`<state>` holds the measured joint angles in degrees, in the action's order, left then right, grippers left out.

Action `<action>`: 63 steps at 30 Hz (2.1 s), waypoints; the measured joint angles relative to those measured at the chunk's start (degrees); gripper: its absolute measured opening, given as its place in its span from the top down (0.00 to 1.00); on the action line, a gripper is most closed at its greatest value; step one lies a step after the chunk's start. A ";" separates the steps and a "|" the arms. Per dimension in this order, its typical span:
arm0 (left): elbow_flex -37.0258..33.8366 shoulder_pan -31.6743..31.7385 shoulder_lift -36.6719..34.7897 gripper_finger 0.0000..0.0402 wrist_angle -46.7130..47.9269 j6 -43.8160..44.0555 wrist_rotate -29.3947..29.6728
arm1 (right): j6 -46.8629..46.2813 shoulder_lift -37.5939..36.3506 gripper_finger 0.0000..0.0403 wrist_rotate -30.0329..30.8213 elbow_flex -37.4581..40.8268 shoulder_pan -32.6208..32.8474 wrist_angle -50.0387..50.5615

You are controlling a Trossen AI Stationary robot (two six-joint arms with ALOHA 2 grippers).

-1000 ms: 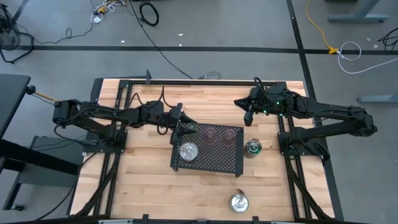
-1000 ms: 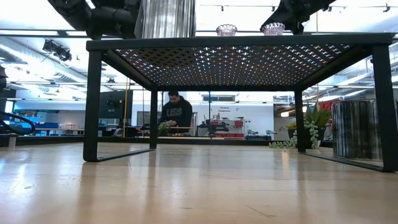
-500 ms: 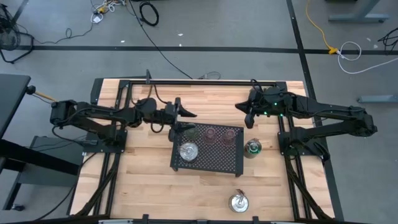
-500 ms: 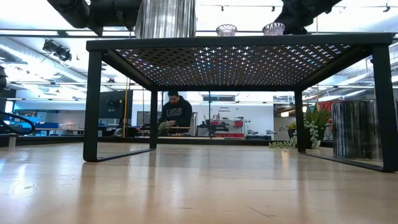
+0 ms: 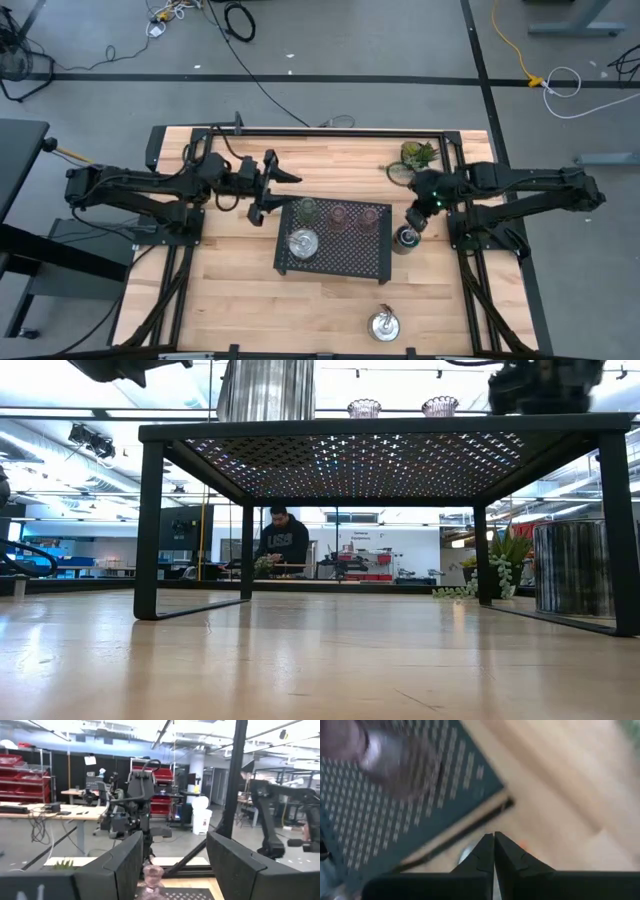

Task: Pick & Place candle stick holders
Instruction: Put the orange scented candle on the shelf

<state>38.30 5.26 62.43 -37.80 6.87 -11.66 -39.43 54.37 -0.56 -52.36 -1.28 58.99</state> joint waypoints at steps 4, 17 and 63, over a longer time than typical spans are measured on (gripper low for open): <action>0.00 -1.29 0.09 0.45 0.67 0.02 -0.02 | -8.92 0.00 0.97 -1.52 0.00 5.56 1.45; 0.00 -7.73 0.15 0.45 3.64 2.60 -0.22 | -34.17 0.17 0.97 5.49 -0.02 23.65 7.50; 0.00 -12.62 0.17 0.45 10.71 2.97 0.46 | -42.57 14.03 0.62 12.19 5.81 25.48 5.51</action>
<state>38.30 -7.36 62.61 -27.09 9.85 -11.20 -82.00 68.40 11.63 -46.54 24.21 64.51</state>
